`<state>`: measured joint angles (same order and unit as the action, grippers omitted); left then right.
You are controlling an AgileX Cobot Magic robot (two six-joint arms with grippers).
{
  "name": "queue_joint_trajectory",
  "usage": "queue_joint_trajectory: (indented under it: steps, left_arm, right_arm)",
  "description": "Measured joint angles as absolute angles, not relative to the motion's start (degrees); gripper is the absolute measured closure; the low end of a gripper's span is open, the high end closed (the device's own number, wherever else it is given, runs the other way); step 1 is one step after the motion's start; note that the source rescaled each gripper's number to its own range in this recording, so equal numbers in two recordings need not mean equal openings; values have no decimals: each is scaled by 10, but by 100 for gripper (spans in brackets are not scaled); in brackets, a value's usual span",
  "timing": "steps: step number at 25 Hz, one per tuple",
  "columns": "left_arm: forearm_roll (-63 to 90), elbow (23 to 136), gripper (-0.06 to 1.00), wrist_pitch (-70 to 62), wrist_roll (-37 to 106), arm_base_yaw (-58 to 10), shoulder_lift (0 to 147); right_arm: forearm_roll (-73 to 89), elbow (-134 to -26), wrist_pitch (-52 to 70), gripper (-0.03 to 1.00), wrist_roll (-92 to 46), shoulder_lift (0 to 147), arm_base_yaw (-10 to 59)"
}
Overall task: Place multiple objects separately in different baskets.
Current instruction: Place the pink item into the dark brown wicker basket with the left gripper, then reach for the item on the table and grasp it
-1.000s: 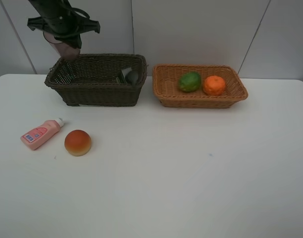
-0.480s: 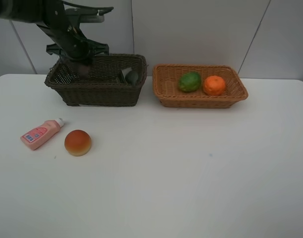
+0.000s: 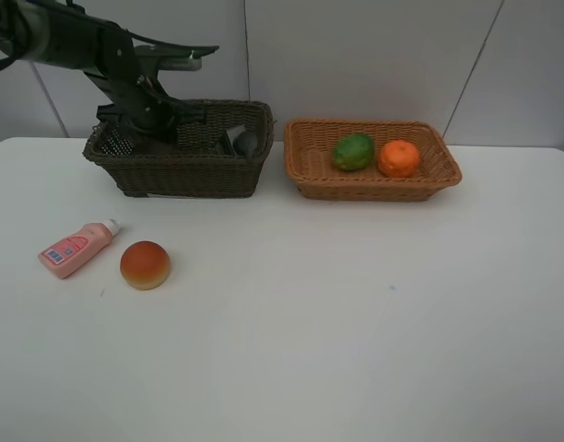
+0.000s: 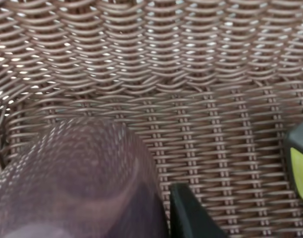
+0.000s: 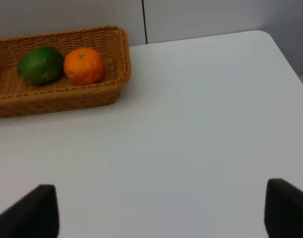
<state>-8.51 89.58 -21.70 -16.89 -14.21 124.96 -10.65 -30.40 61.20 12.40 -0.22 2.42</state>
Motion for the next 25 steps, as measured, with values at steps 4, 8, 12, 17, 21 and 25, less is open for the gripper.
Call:
queue_joint_trajectory:
  steps: [4,8,12,17,21,25]
  left_arm:
    - [-66,896,68,-216,-136,-142,1250]
    - [-63,896,13,-217,-126,-142,1247]
    - [-63,896,-4,-218,-125,-142,1228]
    - [-63,896,-5,-245,-122,-145,1185]
    - [-65,896,-5,-303,-100,-157,1149]
    - [-67,874,-5,-343,-94,-167,1112]
  right_arm:
    - [-107,-304,612,15,124,-2,24]
    - [-107,-304,612,15,124,-2,24]
    - [-107,-304,612,15,124,-2,24]
    - [-107,-304,612,15,124,-2,24]
    - [-107,-304,612,15,124,-2,24]
    - [-107,-304,612,15,124,-2,24]
